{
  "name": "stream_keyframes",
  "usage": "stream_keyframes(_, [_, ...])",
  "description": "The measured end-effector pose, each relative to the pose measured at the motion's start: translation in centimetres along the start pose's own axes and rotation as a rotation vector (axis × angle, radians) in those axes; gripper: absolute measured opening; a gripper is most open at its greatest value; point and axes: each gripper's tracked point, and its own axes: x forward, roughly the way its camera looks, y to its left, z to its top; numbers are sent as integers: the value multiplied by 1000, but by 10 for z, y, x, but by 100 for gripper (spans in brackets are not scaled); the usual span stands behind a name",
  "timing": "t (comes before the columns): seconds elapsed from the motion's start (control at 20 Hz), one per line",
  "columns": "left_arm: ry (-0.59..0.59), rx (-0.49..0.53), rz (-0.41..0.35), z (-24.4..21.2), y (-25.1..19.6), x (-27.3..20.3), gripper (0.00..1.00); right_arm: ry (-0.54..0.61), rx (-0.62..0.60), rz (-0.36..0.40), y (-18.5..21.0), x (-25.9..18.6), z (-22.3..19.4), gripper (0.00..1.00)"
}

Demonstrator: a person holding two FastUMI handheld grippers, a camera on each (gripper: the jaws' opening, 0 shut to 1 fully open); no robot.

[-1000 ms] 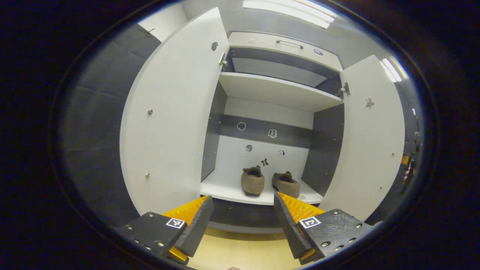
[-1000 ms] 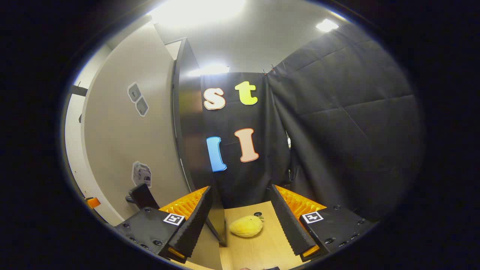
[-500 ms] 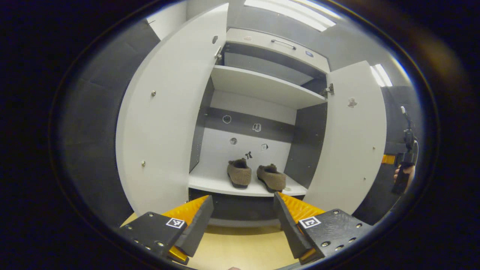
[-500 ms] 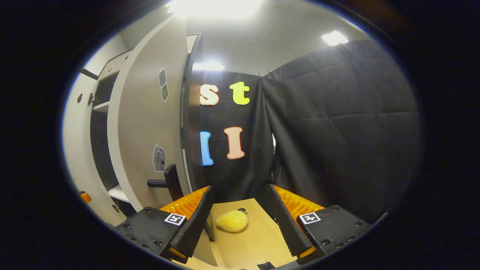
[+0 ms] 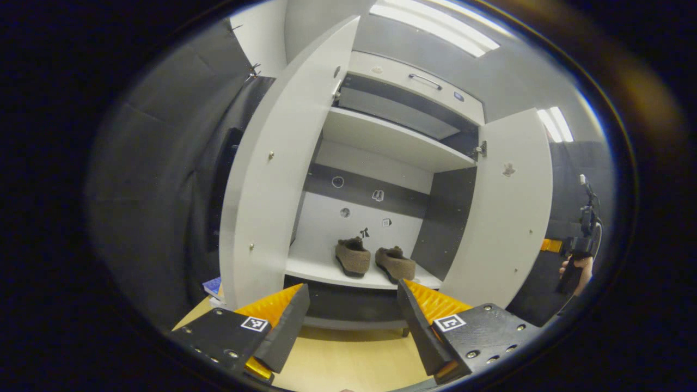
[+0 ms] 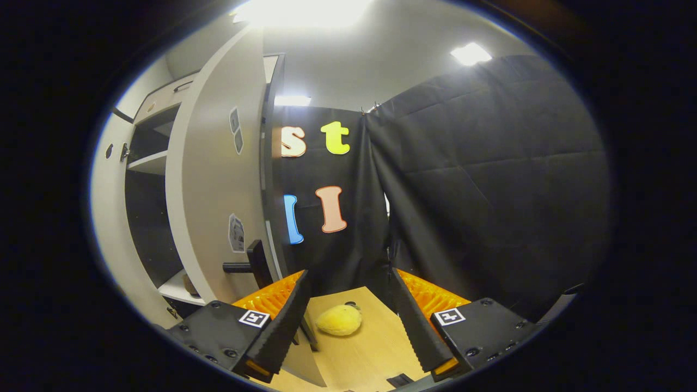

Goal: Grab one shoe with the right hand and put it into the shoe cabinet, grab the other shoe with the left hand and put it into the shoe cabinet; then close the right door with the right hand and the left door with the left hand.

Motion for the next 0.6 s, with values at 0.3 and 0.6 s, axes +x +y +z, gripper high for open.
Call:
stream_keyframes(0.3, [-35, 27, 61, 10, 19, -27, 93, -19, -1, 47, 22, -9, 1, 96])
stream_keyframes(0.6, [-62, 64, 82, 23, 33, -42, 93, -4, 49, 156, 63, -14, -6, 96])
